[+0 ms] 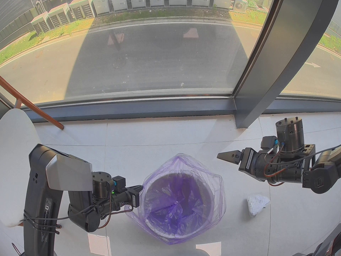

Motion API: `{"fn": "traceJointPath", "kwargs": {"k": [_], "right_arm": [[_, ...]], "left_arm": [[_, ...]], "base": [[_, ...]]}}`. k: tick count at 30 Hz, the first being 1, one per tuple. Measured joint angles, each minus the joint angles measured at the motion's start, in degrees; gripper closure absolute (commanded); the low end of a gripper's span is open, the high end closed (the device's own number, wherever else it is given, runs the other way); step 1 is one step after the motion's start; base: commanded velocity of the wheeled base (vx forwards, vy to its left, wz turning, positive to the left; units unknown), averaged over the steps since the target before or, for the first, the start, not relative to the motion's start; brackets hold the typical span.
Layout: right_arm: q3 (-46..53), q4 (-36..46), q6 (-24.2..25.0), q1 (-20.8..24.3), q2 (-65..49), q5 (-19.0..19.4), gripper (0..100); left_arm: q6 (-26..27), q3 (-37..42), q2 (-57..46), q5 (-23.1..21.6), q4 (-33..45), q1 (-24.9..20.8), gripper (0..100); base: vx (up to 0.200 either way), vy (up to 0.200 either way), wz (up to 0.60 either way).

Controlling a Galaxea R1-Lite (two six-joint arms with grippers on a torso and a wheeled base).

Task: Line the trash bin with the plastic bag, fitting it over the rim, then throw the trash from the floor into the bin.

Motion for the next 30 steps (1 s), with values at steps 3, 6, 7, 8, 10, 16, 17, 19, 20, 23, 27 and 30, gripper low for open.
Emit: {"fn": "traceJointPath", "kwargs": {"k": [3, 6, 7, 8, 10, 16, 17, 19, 20, 23, 27, 30], "right_arm": [[0.1, 0.0, 0.0, 0.0, -0.1, -0.1, 0], [0.1, 0.1, 0.0, 0.0, -0.2, -0.2, 0], [0.2, 0.0, 0.0, 0.0, -0.2, -0.2, 0], [0.2, 0.0, 0.0, 0.0, -0.2, -0.2, 0], [0.2, 0.0, 0.0, 0.0, -0.2, -0.2, 0], [0.2, 0.0, -0.1, 0.0, -0.3, -0.2, 0], [0.2, 0.0, -0.1, 0.0, -0.2, -0.2, 0], [0.2, 0.1, 0.0, 0.0, -0.2, -0.2, 0], [0.2, 0.1, 0.0, 0.0, -0.2, -0.2, 0], [0.2, 0.1, 0.0, 0.0, -0.2, -0.2, 0], [0.3, 0.1, 0.0, 0.0, 0.0, -0.2, 0], [0.7, 0.1, 0.0, 0.1, 0.0, -0.2, 0]], "left_arm": [[0.1, 0.3, 0.1, 0.3, 0.0, 0.0, 0], [0.1, 0.2, 0.1, 1.1, 0.0, 0.0, 0], [0.1, 0.1, 0.1, 1.5, 0.0, 0.0, 0], [0.0, 0.0, 0.1, 1.9, 0.0, 0.1, 0], [0.0, -0.2, 0.1, 2.3, 0.0, 0.2, 0], [-0.2, 0.7, -1.7, 2.6, 0.0, 1.0, 0], [-0.2, 1.1, -2.2, 2.6, 0.0, 1.2, 0], [-0.2, 2.2, -3.4, 2.7, 0.0, 1.6, 0], [-0.2, 2.8, -3.9, 2.7, 0.0, 1.8, 0], [-0.2, 5.0, -5.9, 2.6, 0.0, 2.7, 0], [-0.5, 7.7, -9.2, 2.3, 0.0, 3.4, 0], [-2.5, 9.7, -11.7, 2.2, 0.0, 3.5, 0]], "base": [[0.0, 0.0, 0.0], [0.0, 0.0, 0.0], [0.0, 0.0, 0.0], [0.0, 0.0, 0.0], [0.0, 0.0, 0.0], [0.0, 0.0, 0.0], [0.0, 0.0, 0.0], [0.0, 0.0, 0.0], [0.0, 0.0, 0.0], [0.0, 0.0, 0.0], [0.0, 0.0, 0.0], [-0.2, 0.0, 0.0]]}}
